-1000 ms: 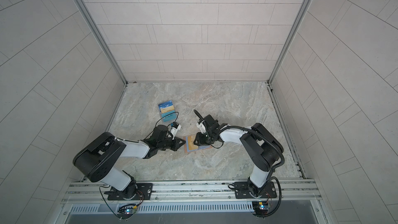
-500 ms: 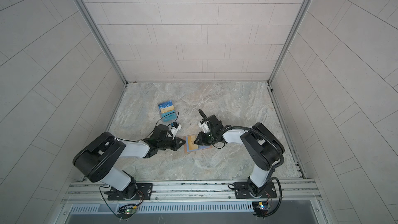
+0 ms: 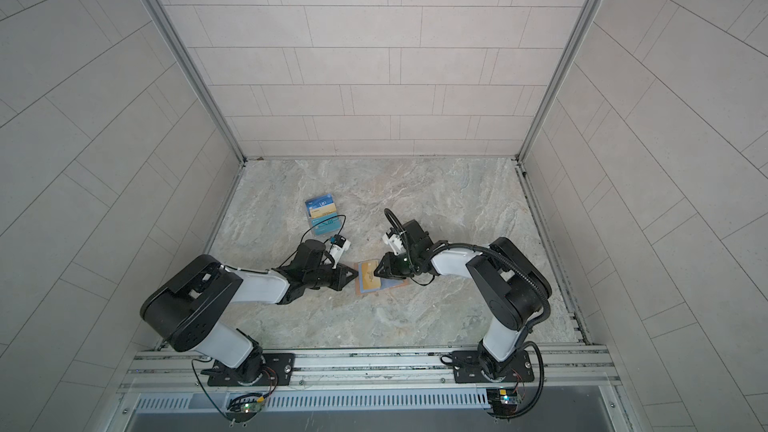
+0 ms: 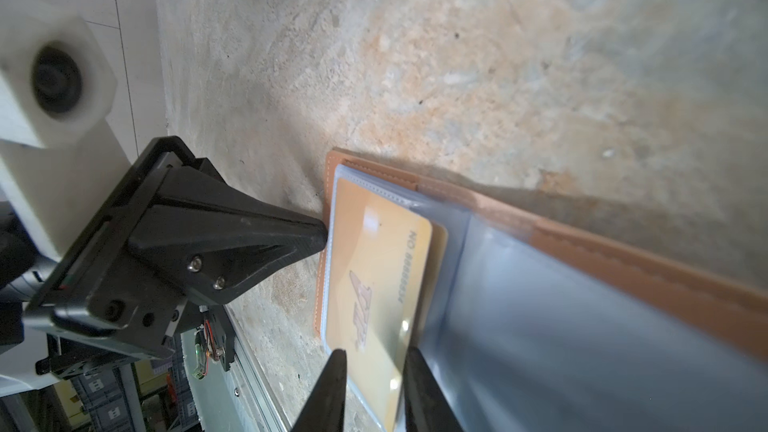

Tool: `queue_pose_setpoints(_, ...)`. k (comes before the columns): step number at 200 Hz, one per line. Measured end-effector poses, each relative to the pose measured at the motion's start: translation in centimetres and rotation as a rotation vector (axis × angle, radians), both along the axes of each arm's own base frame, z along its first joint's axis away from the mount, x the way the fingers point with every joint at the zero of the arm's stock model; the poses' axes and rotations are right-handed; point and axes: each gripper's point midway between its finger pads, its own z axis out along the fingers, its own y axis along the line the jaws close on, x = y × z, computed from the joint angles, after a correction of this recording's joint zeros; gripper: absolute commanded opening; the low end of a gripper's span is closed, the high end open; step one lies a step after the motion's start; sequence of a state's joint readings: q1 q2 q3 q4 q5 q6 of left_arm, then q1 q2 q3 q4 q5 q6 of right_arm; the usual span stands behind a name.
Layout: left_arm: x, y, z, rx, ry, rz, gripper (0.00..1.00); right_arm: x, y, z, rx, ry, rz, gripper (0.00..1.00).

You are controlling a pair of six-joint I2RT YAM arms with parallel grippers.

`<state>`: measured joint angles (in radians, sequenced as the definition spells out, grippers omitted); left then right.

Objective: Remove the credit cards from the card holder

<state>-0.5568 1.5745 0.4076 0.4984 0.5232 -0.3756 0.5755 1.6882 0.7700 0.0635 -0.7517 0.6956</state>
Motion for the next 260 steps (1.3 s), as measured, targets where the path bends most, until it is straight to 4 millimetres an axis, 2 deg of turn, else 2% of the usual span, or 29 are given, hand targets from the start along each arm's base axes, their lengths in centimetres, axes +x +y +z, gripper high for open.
queue_pose_setpoints(72,0.0,0.0,0.0,0.001,-0.002,-0.002,0.0,0.1,0.2,0.2,0.012,0.002,-0.003,0.27)
queue_pose_setpoints(181,0.0,0.0,0.0,0.007,-0.002,-0.006,0.0,0.1,-0.8,-1.3,-0.068,0.007,-0.015,0.25)
queue_pose_setpoints(260,0.0,0.0,0.0,0.012,0.006,-0.006,0.0,0.2,0.3,-0.3,0.012,0.013,-0.002,0.25)
